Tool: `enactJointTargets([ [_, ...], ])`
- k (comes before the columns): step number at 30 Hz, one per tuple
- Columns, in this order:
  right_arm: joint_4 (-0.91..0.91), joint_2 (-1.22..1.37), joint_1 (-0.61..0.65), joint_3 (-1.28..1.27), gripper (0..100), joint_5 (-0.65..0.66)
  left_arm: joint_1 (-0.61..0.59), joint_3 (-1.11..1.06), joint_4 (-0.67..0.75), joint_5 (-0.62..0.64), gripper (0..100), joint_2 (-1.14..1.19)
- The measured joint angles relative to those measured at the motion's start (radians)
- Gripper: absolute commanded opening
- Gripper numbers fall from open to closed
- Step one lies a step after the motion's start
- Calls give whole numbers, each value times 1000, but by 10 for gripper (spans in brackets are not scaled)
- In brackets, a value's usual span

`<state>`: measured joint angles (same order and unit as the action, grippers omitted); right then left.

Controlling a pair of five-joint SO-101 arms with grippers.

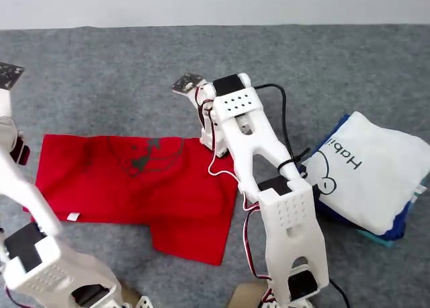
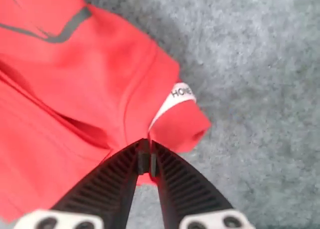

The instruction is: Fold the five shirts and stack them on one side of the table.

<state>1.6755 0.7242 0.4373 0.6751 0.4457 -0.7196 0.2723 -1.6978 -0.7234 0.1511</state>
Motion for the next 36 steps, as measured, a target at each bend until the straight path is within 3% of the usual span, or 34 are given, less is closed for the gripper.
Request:
enactJointTargets([
  [6, 75, -8, 25, 75, 9, 0, 29, -2, -23, 0, 76, -20],
  [15, 78, -282, -9, 98, 9, -35, 279, -121, -29, 20, 77, -298],
  [24, 78, -595, -316, 98, 9, -152, 720, -565, -26, 167, 75, -557],
  [29, 78, -692, -540, 98, 9, -186, 947, -733, 34, 183, 4, -586],
  [36, 78, -855, -822, -8, 9, -196, 1234, -947, 192, 186, 8, -588],
])
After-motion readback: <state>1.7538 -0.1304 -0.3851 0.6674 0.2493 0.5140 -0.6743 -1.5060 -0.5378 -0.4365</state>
